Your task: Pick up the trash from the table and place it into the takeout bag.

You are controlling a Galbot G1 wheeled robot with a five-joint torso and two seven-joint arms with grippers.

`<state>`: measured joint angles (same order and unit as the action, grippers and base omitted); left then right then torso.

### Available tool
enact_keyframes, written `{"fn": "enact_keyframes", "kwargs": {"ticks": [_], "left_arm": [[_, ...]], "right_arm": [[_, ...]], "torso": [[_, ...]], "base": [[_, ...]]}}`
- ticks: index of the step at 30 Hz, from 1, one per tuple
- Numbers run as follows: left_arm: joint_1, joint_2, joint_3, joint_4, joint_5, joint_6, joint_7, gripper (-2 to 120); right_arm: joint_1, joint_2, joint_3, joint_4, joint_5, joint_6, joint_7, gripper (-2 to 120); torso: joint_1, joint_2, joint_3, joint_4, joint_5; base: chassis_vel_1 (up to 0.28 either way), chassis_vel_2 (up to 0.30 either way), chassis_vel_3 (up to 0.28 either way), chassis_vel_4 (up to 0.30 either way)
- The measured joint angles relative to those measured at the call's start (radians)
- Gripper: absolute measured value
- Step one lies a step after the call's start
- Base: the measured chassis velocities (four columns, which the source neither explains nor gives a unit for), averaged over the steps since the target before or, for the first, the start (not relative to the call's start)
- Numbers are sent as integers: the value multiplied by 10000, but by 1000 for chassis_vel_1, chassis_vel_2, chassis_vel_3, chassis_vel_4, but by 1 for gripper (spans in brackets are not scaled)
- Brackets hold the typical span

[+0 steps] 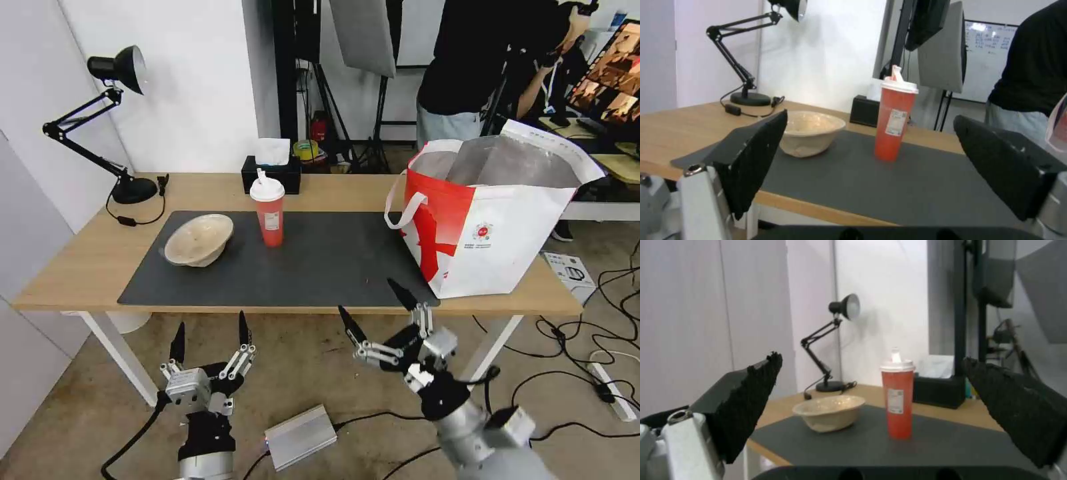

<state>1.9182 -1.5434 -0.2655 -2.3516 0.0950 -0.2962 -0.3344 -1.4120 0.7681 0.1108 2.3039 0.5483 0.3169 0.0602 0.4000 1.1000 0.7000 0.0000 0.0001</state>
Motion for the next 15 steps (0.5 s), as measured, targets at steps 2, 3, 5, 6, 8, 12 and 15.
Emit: {"fn": "enact_keyframes", "kwargs": {"ticks": [2,3,5,6,8,12,15], "left_arm": [[-4,1,-2,0,-6,-1,2,100],[-7,1,-2,1,-12,0,6,100],[-9,-4,0,3,-14,-1,12,100],[-9,-4,0,3,-14,-1,12,100],[-9,-14,9,3,-14,0,20,100],[-8,-30,11,5,-11,1,36,100],[-2,-60,-5,34,7,3,48,100]], "right_arm": [[122,-98,-4,10,214,-144,-68,100],[255,-181,-18,16,432,-303,-135,100],[540,-299,-94,17,809,-571,-186,100],[540,-299,-94,17,809,-571,-186,100],[876,-350,-207,-21,1086,-736,-185,100],[1583,-366,-550,-237,1584,-971,-153,100],[2462,-311,-1054,-561,2049,-1179,-63,100]], "torso": [[0,0,0,-1,-1],[0,0,0,-1,-1],[0,0,0,-1,-1],[0,0,0,-1,-1],[0,0,0,-1,-1],[0,-1,0,-1,-1],[0,-1,0,0,-1]], "base": [[0,0,0,0],[0,0,0,0],[0,0,0,0],[0,0,0,0],[0,0,0,0],[0,0,0,0],[0,0,0,0]]}}
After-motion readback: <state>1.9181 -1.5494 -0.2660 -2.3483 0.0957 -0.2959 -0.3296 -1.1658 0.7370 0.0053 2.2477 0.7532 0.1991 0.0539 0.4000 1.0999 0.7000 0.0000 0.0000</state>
